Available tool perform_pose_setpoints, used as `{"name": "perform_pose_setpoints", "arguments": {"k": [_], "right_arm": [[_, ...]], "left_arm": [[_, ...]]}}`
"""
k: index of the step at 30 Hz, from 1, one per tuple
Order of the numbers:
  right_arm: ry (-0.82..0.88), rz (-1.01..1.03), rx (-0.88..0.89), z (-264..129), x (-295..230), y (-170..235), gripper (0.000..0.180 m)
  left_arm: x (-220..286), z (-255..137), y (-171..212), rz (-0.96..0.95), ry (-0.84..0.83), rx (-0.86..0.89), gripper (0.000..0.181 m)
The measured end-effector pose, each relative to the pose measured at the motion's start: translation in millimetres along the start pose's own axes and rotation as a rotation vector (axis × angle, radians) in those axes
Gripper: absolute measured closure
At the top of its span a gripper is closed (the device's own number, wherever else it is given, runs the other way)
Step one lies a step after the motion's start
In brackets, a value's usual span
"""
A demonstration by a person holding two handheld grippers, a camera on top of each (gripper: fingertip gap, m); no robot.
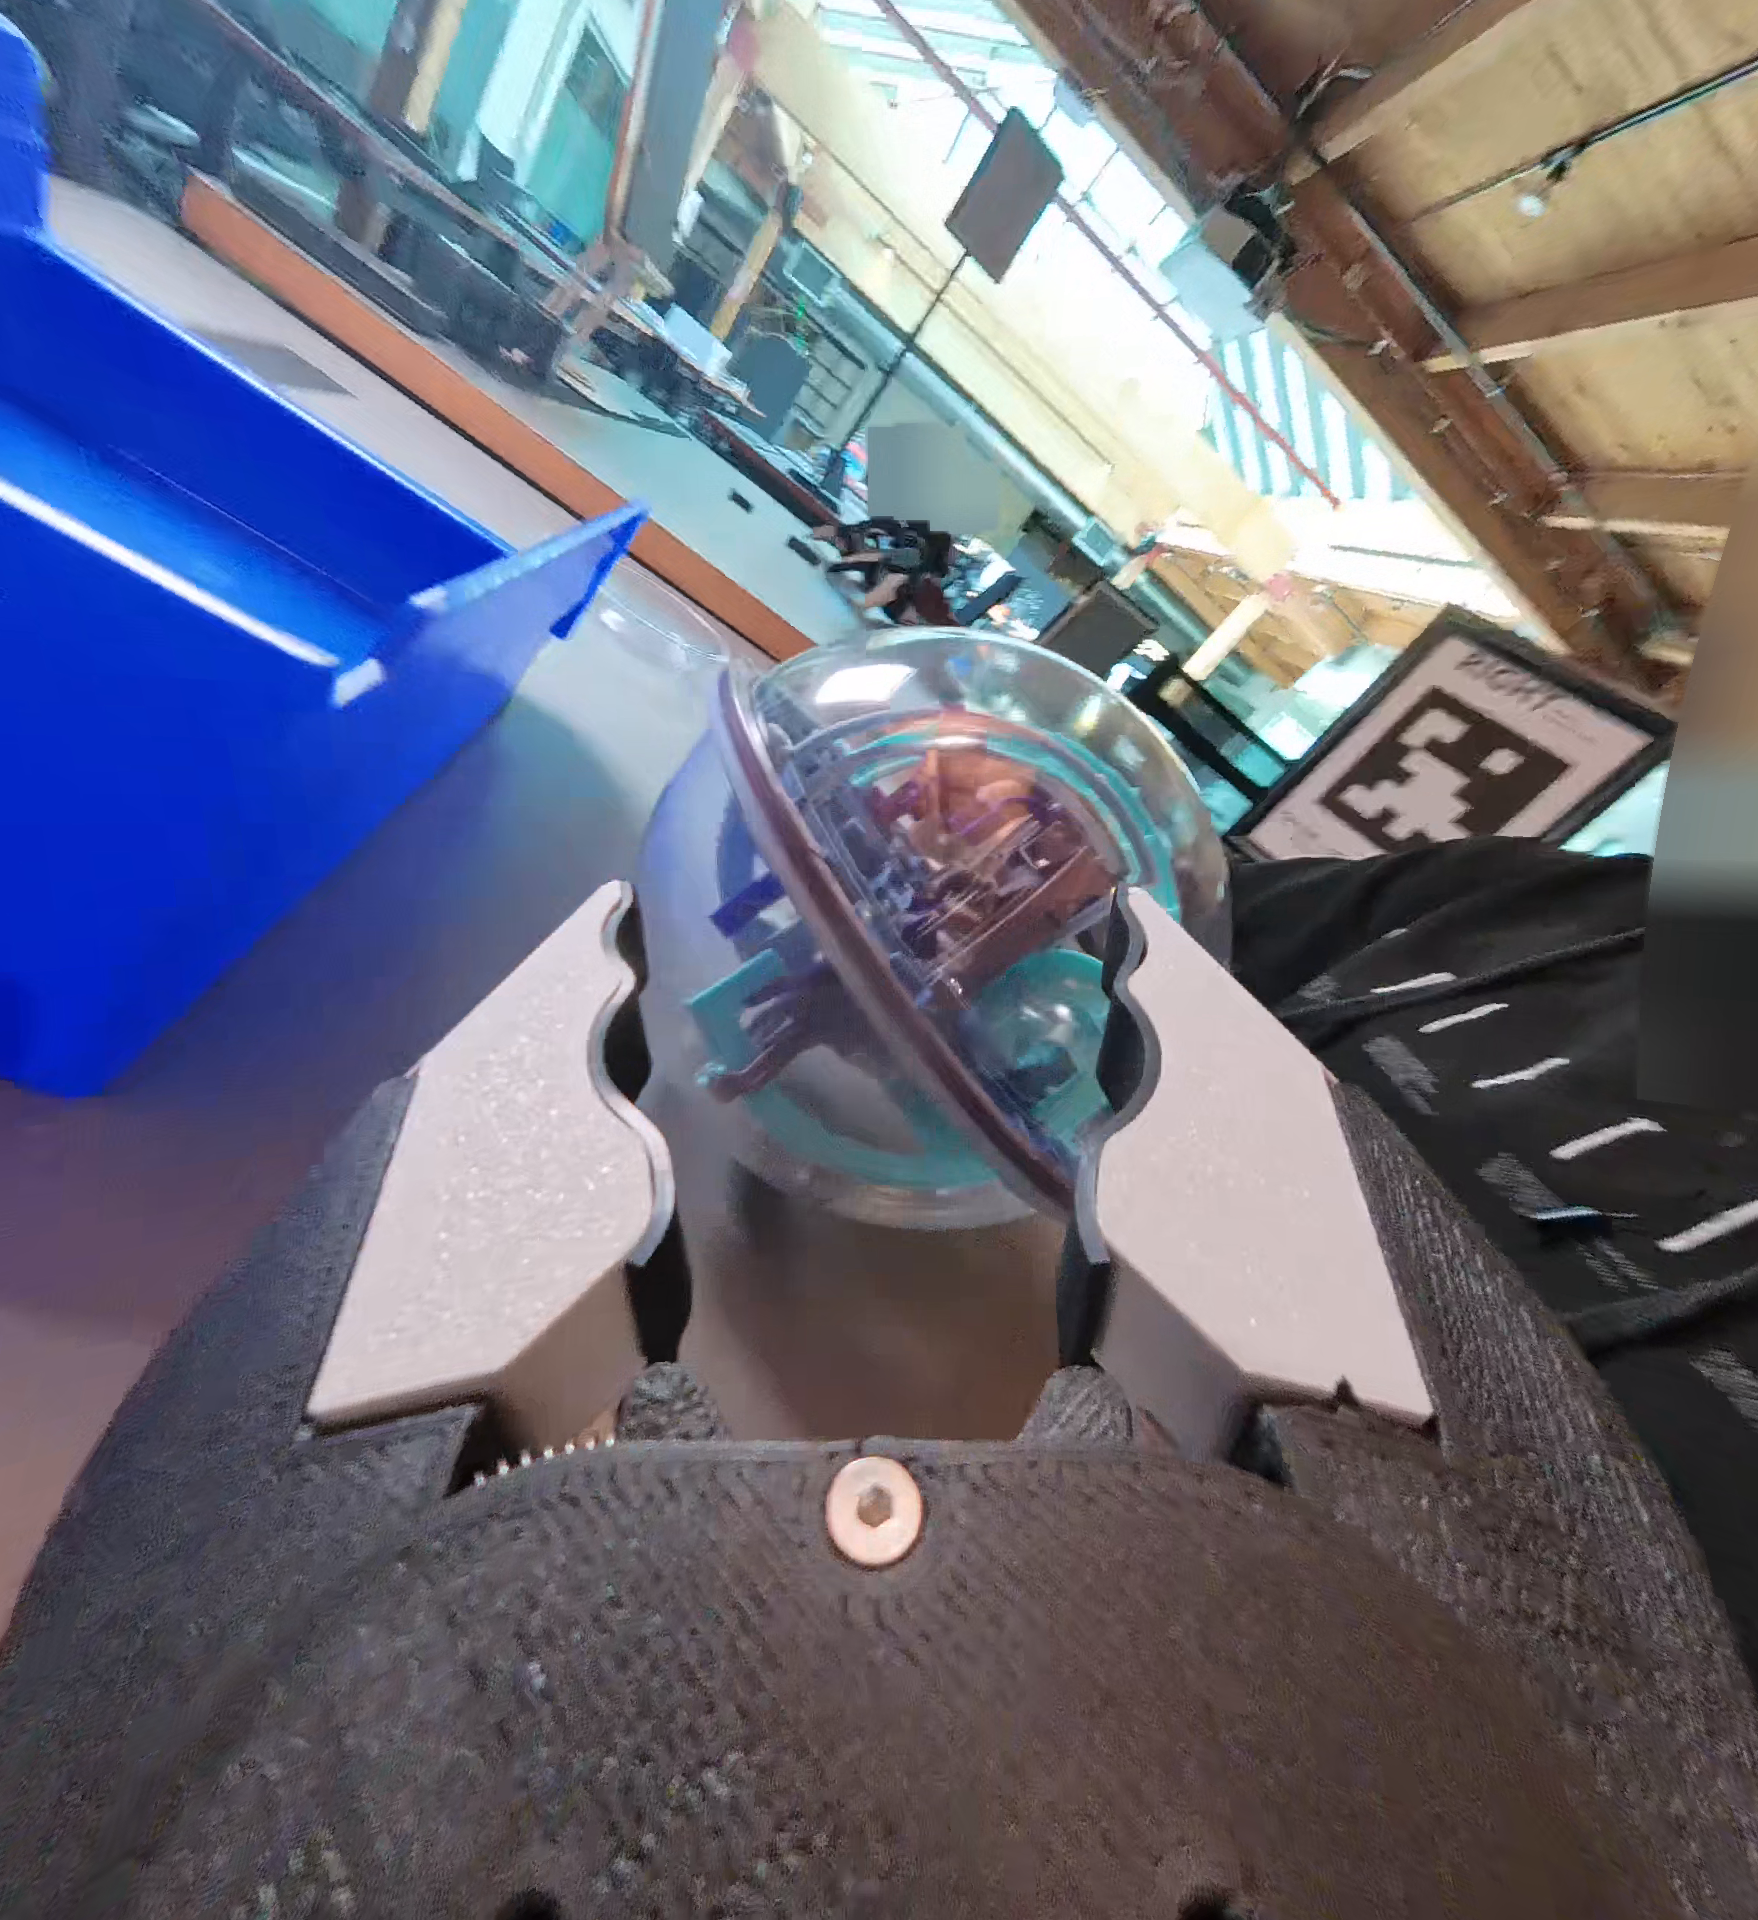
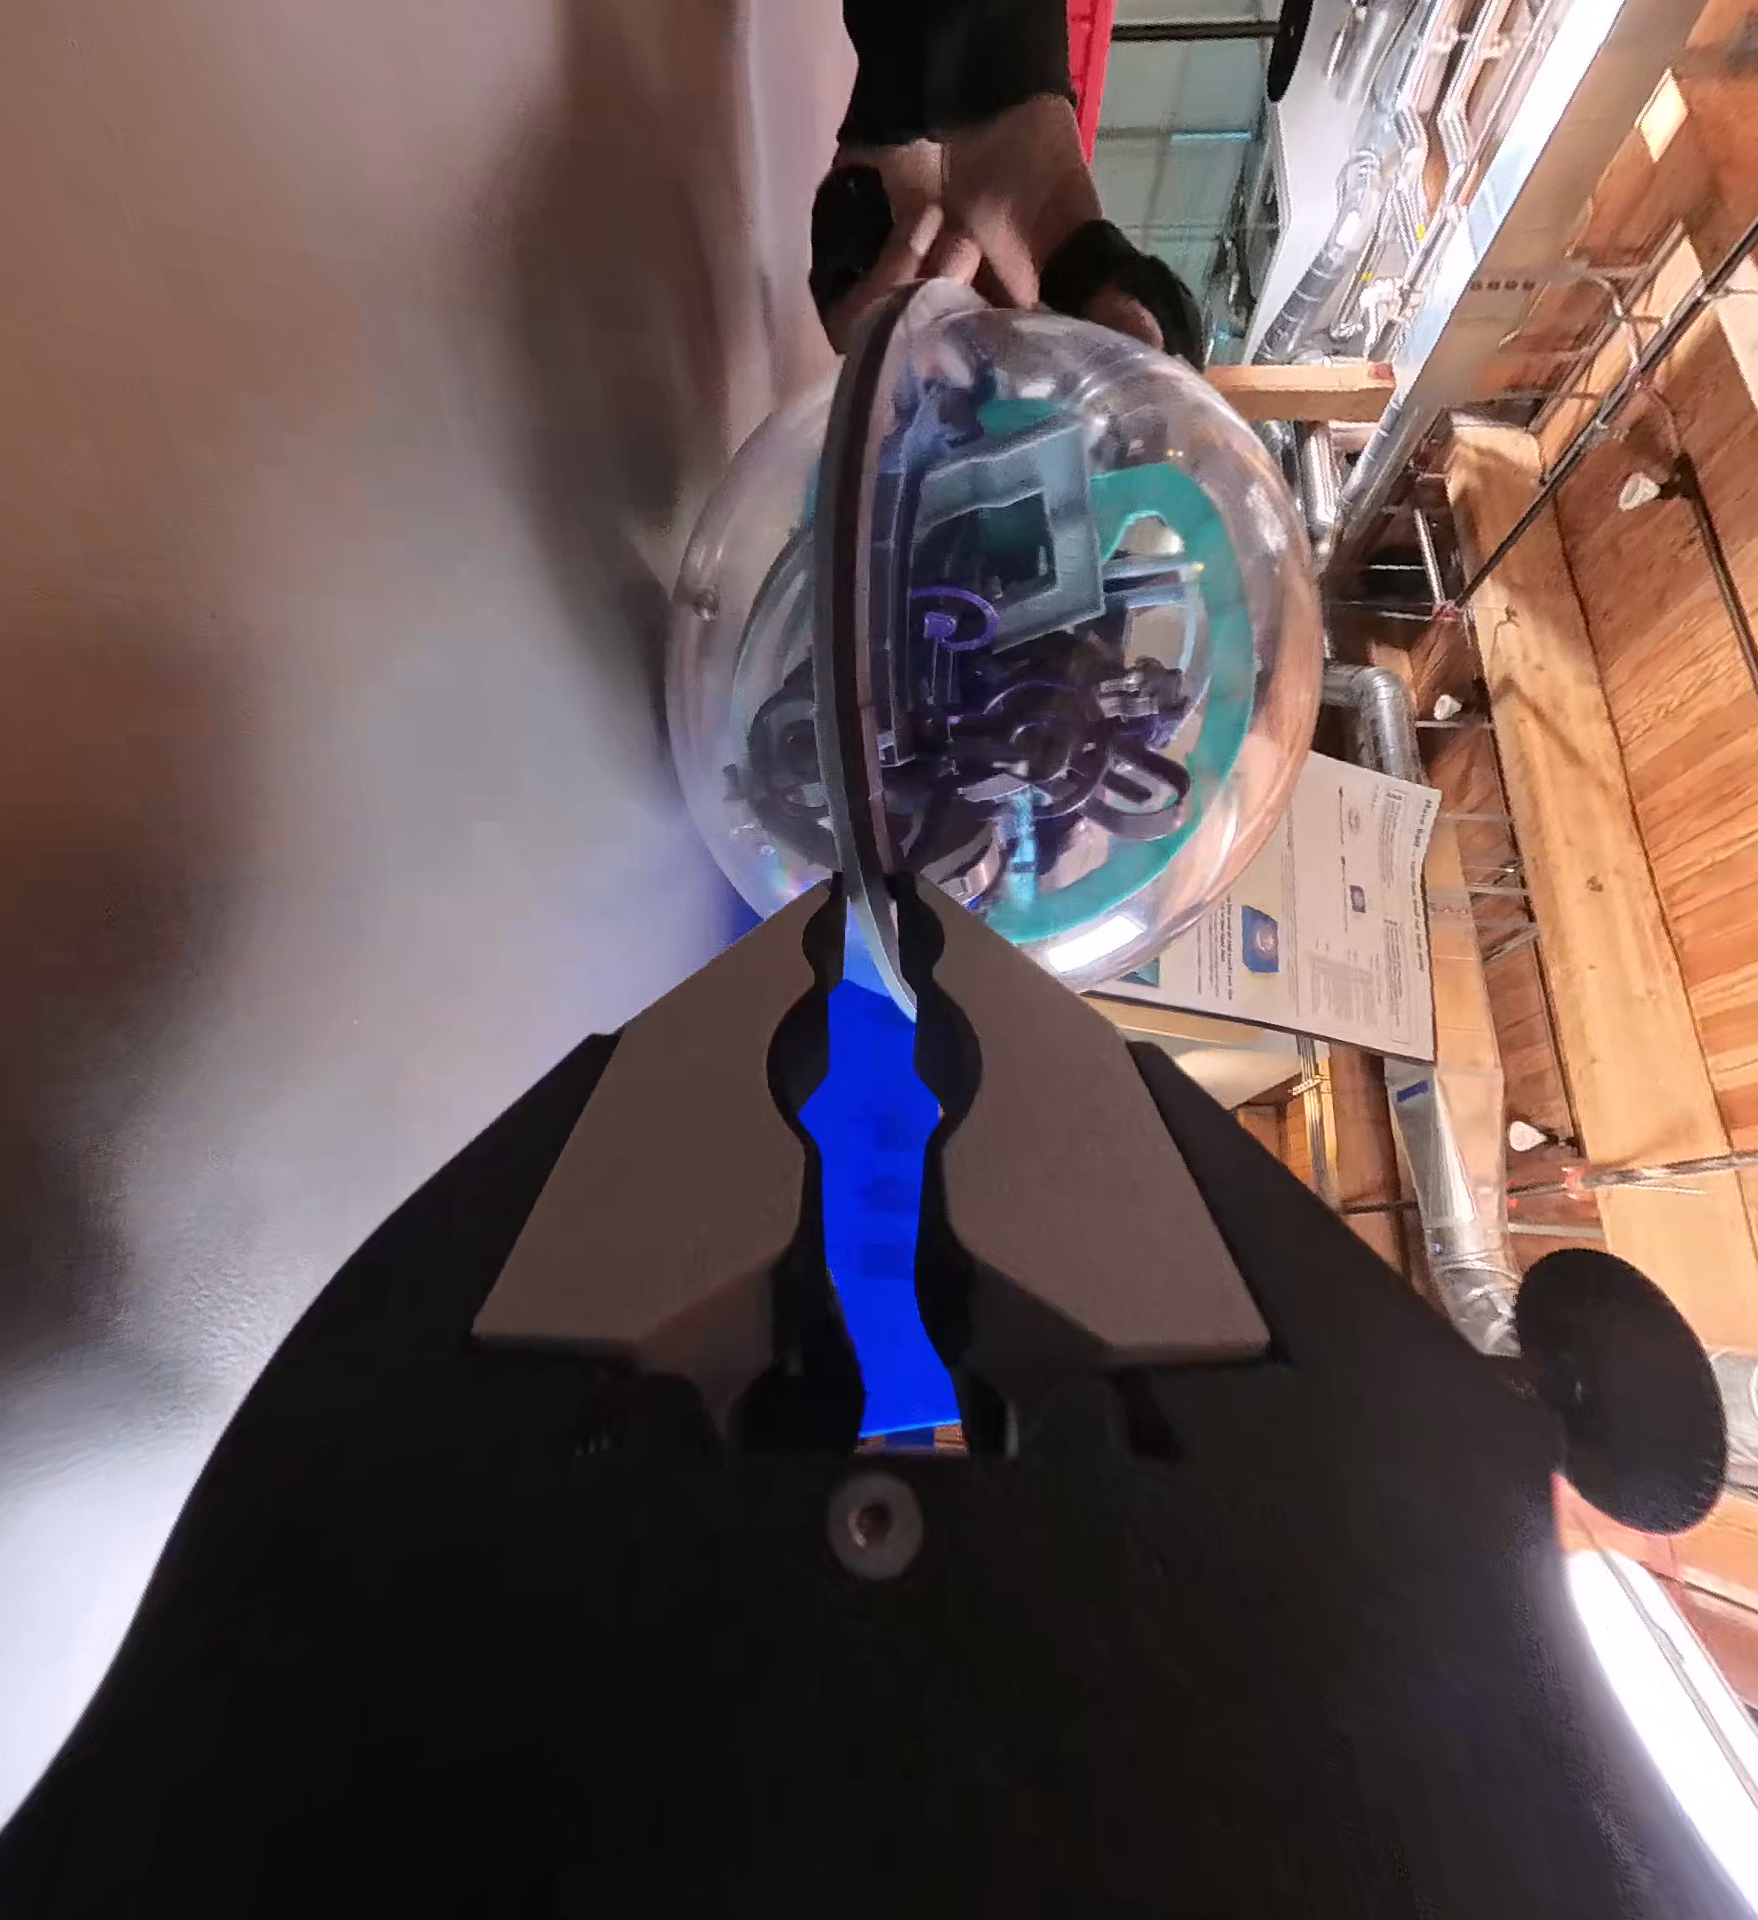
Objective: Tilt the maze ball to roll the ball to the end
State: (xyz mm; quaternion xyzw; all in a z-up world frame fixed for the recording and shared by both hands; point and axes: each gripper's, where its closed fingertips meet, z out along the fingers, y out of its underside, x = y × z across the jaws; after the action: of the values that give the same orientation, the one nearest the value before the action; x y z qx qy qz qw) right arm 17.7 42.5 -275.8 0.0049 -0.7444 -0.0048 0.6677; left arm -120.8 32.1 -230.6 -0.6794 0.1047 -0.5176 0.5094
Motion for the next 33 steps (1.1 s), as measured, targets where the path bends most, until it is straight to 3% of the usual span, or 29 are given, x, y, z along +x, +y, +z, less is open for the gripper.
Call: {"name": "perform_pose_setpoints", "arguments": {"k": [3, 10, 14, 17, 22, 26, 33], "right_arm": [[-0.012, 0.059, -0.011, 0.0, -1.9, 4.2, 0.171], [-0.083, 0.275, -0.076, 1.7, -7.6, 29.0, 0.160], [-0.202, 0.442, -0.099, 1.1, -21.3, 38.5, 0.136], [-0.285, 0.685, -0.051, -4.2, -20.0, 38.6, 0.131], [-0.497, 1.191, 0.062, -19.0, -23.1, 36.5, 0.132], [-0.582, 1.472, 0.124, -19.9, -16.3, 32.8, 0.134], [-0.777, 1.648, 0.202, -18.8, -18.8, 4.7, 0.143]], "left_arm": [[9.7, 4.8, 9.0, -0.048, 0.074, -0.045, 0.093], [10.1, 2.5, 15.6, 0.066, 0.063, -0.082, 0.107], [15.7, 2.0, 14.0, 0.108, 0.080, -0.086, 0.136], [15.7, -0.1, 9.7, 0.140, 0.067, -0.069, 0.154], [14.0, -0.6, 9.6, 0.153, 0.055, -0.071, 0.157], [16.9, 2.1, 13.7, 0.178, 0.066, -0.091, 0.160], [27.0, 7.9, 21.3, 0.229, 0.111, -0.114, 0.164]]}}
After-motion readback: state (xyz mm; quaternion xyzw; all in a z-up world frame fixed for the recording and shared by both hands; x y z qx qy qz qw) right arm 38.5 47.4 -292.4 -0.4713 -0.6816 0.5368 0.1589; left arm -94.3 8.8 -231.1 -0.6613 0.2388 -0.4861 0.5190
